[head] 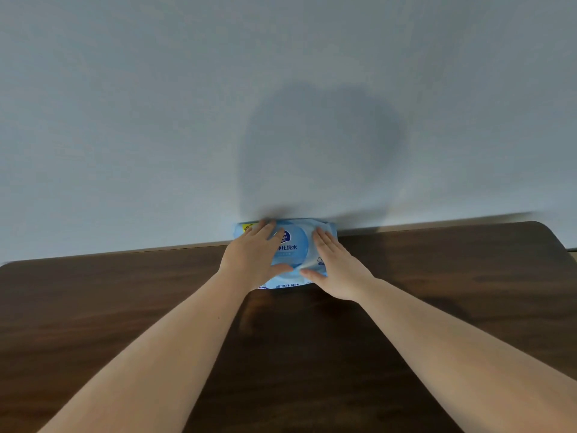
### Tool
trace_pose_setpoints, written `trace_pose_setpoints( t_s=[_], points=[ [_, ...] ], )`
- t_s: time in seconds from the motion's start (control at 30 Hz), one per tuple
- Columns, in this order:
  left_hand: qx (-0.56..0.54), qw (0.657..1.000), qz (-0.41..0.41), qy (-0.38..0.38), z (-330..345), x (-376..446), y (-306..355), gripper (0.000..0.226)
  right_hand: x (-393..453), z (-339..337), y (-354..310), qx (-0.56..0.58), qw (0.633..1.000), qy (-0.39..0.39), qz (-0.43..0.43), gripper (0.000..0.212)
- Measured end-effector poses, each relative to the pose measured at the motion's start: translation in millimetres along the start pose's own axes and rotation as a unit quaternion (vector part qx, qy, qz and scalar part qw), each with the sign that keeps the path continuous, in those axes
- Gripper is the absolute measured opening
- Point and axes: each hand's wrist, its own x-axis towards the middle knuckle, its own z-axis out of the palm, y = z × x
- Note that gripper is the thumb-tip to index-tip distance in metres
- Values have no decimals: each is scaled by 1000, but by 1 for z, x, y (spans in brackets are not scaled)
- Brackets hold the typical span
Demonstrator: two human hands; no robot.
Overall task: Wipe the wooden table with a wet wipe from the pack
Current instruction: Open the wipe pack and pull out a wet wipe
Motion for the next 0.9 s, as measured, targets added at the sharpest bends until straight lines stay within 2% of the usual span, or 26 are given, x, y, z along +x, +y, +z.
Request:
trace_pose_setpoints(
  t_s=[0.13, 0.23, 0.33, 0.47, 0.53, 0.63, 0.73, 0.77, 0.83, 0.9],
  points=[
    [28, 999, 13, -8, 0, -2, -1, 72, -1, -1, -2, -1, 1000, -2, 3, 85],
    [-4, 1000, 1, -4, -4, -5, 2, 66, -2, -1, -4, -2, 1000, -1, 5, 83],
    [-108, 988, -74, 80, -16, -4, 6, 53, -2, -1, -6, -6, 1000, -5, 6, 84],
    [-193, 935, -206, 214, -26, -4, 6, 39, -2, -4, -8, -11, 1000, -12, 13, 85],
    [-197, 926, -264, 187, -24, -8, 7, 39, -3, -6, -10, -14, 1000, -12, 15, 84],
    [-224, 934, -242, 138, -15, -12, 15, 43, -4, -9, -12, -23, 1000, -14, 14, 81],
    [-225, 950, -186, 109, -7, -12, 20, 75, -5, -14, -15, -15, 1000, -18, 14, 78],
    [-210, 955, -173, 117, -5, -11, 21, 76, -6, -16, -15, -22, 1000, -16, 13, 76],
    [-188, 957, -171, 143, -4, -8, 25, 63, -8, -19, -17, -66, 998, 7, -1, 69],
    [-180, 955, -171, 165, -6, -8, 29, 39, -10, -22, -19, -111, 993, 36, -24, 60]
  ],
)
